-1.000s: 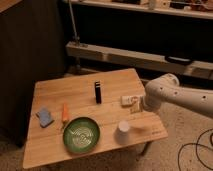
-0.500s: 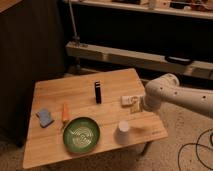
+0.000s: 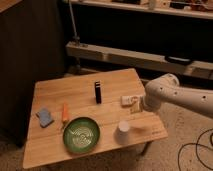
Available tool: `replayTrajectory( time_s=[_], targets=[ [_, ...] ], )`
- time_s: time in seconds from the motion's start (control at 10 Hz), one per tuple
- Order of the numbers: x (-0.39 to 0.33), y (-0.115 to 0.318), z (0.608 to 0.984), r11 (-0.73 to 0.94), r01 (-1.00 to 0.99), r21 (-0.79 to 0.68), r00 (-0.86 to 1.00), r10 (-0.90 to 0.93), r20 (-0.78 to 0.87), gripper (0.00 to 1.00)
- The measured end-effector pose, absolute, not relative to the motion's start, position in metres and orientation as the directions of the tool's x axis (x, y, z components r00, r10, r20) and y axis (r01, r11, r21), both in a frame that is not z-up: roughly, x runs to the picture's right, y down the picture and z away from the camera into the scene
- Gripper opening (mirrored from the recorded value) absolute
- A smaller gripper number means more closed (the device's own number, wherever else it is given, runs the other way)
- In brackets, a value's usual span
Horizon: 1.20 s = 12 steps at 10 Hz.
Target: Place the ceramic cup over the eraser
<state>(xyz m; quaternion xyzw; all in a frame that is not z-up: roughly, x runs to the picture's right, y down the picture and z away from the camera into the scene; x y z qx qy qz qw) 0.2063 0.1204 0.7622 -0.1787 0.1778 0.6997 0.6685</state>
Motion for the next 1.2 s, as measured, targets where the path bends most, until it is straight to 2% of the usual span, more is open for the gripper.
replayTrajectory(
  time_s=[0.3,0.7,1.0,1.2],
  targets=[
    [0.184,0.134,0.737,0.012,-0.998,0.062,-0.019,0.879,-0.476,0.8],
    [0.181,0.134,0.736,0.014,-0.998,0.063,-0.017,0.881,-0.473,0.8],
    [0.164,0.103,0.729,0.035,-0.999,0.029,0.016,0.863,-0.505,0.8],
    [0.136,0.087,0.703,0.069,-0.998,-0.013,0.065,0.839,-0.54,0.8]
  ],
)
